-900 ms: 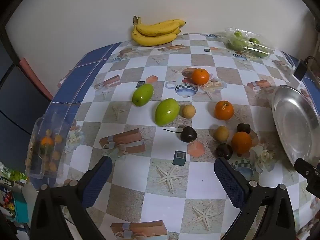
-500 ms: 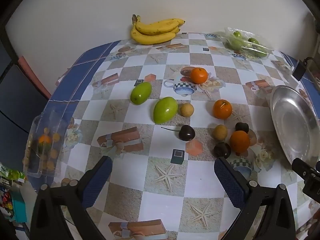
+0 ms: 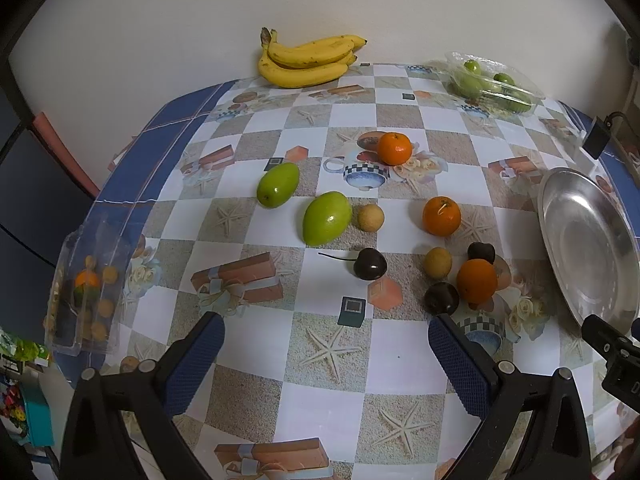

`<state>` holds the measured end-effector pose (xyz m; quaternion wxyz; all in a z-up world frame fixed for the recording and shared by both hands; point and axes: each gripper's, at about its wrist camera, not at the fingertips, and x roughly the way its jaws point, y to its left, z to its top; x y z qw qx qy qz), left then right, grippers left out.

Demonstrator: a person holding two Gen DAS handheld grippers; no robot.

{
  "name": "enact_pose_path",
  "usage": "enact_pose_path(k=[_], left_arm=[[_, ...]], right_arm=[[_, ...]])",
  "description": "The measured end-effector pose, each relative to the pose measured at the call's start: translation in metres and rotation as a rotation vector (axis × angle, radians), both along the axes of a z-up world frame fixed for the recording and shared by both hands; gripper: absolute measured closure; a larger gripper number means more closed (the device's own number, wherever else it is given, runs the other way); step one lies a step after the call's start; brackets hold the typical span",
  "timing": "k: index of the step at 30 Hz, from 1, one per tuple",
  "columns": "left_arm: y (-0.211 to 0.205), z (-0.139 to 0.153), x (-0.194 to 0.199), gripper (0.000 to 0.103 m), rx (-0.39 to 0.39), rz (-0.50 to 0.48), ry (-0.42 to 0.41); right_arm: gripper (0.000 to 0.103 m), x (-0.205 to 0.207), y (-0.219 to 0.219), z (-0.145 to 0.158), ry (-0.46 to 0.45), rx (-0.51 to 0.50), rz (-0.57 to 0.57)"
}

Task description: Organize fruits

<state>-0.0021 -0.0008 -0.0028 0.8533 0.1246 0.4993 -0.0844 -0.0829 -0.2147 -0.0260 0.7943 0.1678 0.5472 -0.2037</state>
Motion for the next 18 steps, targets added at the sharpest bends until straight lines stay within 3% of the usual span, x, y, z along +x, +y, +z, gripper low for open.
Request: enact_pose_path(k=[18], left_arm=[[0.0006, 0.0002, 0.0006, 0.0, 0.0, -0.001, 0.001]], right_arm=[[0.0, 0.0011, 0.0066, 0.0016, -0.005, -0.027, 0.029]])
